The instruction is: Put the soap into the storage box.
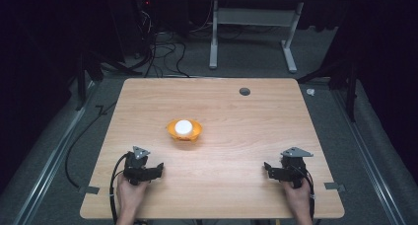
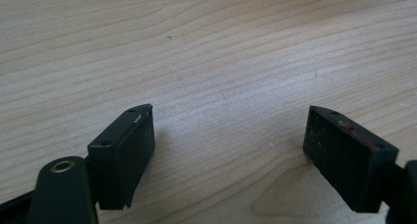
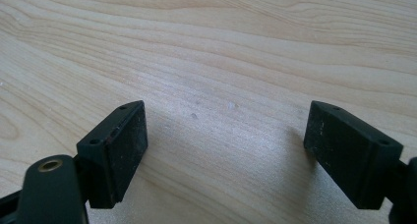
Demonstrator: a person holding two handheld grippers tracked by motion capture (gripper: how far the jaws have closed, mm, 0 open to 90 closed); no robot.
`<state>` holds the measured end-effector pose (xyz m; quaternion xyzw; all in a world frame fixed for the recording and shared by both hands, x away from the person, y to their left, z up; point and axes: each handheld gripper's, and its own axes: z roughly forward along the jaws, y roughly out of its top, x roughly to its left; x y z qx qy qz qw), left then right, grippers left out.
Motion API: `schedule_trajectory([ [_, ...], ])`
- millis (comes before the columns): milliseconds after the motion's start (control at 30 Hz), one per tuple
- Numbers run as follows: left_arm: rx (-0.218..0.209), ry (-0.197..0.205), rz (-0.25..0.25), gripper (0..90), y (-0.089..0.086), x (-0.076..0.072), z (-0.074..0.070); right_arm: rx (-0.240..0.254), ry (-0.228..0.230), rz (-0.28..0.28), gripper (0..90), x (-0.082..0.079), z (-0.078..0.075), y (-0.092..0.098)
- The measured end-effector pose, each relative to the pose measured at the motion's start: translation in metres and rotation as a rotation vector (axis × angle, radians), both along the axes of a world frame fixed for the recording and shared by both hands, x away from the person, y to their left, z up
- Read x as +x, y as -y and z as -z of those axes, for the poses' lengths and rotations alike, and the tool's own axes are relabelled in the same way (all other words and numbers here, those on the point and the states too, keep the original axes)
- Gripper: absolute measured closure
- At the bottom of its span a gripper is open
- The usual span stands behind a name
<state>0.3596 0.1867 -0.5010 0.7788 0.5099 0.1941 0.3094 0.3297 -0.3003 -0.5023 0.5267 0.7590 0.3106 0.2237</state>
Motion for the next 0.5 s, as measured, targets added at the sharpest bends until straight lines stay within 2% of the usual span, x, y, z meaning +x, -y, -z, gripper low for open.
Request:
schedule_trajectory([
  [133,-0.027,0.062,0.001,16.8,0.0002,-0.0024,0.0068,0.001,0.0,0.001,17.5,0.0,0.0,-0.0001],
  [500,-0.032,0.061,-0.001,15.8,0.0002,-0.0015,0.0071,0.001,0.0,0.004,17.6,0.0,0.0001,-0.0002],
])
